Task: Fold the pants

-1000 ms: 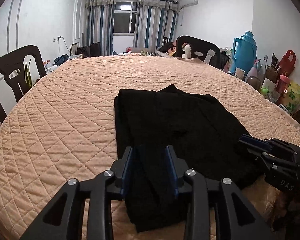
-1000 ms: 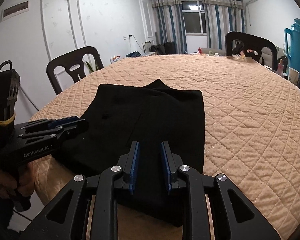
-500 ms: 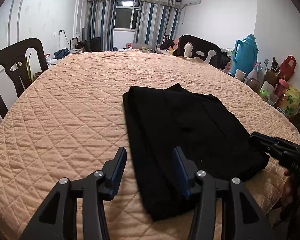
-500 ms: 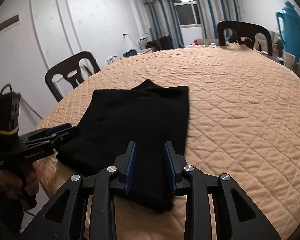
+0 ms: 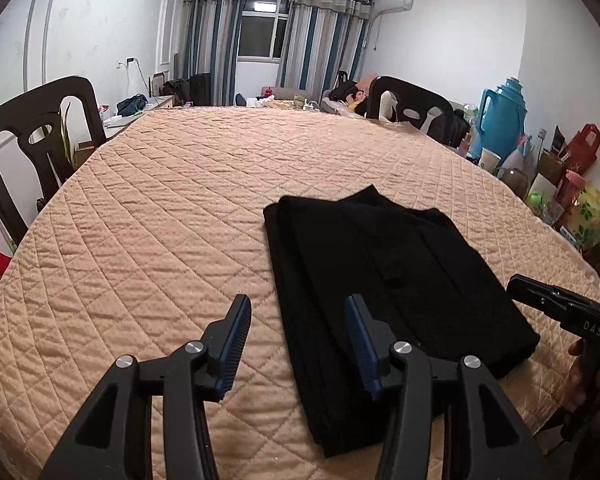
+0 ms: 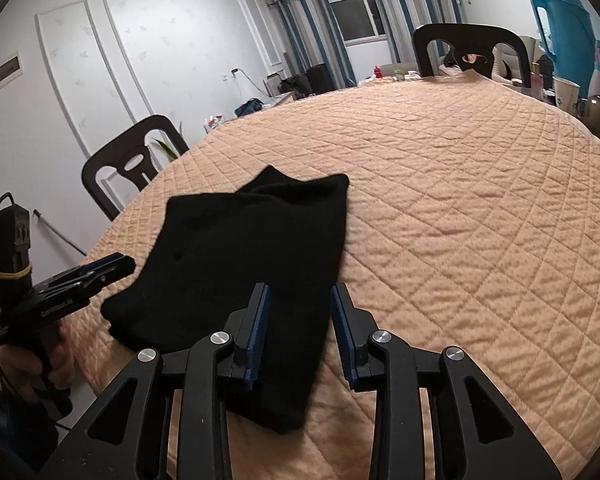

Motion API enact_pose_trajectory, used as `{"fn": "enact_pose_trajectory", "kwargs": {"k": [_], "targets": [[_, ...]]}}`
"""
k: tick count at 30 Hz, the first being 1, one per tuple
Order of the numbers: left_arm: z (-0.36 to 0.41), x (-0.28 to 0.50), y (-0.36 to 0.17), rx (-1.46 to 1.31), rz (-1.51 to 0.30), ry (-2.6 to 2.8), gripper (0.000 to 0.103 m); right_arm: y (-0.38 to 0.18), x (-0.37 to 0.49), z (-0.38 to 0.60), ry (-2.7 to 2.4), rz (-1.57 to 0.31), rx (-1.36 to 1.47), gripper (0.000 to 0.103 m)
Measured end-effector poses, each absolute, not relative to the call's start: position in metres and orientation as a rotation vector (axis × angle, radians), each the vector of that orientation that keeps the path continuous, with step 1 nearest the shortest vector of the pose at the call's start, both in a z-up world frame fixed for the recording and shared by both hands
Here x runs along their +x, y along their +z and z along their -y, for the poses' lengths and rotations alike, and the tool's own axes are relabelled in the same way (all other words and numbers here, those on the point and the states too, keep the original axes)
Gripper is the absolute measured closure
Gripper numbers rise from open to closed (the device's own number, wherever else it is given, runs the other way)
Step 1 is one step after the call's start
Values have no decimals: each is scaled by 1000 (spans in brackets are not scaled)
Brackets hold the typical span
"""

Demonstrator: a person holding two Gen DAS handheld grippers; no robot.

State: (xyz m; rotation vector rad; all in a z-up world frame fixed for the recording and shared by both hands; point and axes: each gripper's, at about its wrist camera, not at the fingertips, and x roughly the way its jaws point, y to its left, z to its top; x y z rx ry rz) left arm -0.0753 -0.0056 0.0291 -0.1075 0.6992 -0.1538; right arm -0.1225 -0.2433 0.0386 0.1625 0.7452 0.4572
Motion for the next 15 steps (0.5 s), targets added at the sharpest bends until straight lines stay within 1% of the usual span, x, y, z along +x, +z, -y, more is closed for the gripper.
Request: {"fn": "enact_pose_trajectory", "kwargs": {"k": [3, 6, 7, 10, 15], "targets": [[7, -73, 30, -107, -691, -167, 51, 43, -121, 238, 473, -734, 147, 71], [7, -69, 20, -114, -723, -170, 51, 41, -118, 232, 483, -744, 143, 71], [6, -68, 15, -117, -736, -169, 50, 39, -117, 232, 484, -752, 146, 71], [0, -74, 11, -135, -724, -170, 44, 31, -115, 232, 481, -788, 149, 71], [-13, -78, 13, -173, -740, -177, 44, 34, -122, 236, 472, -780, 142, 70]]}}
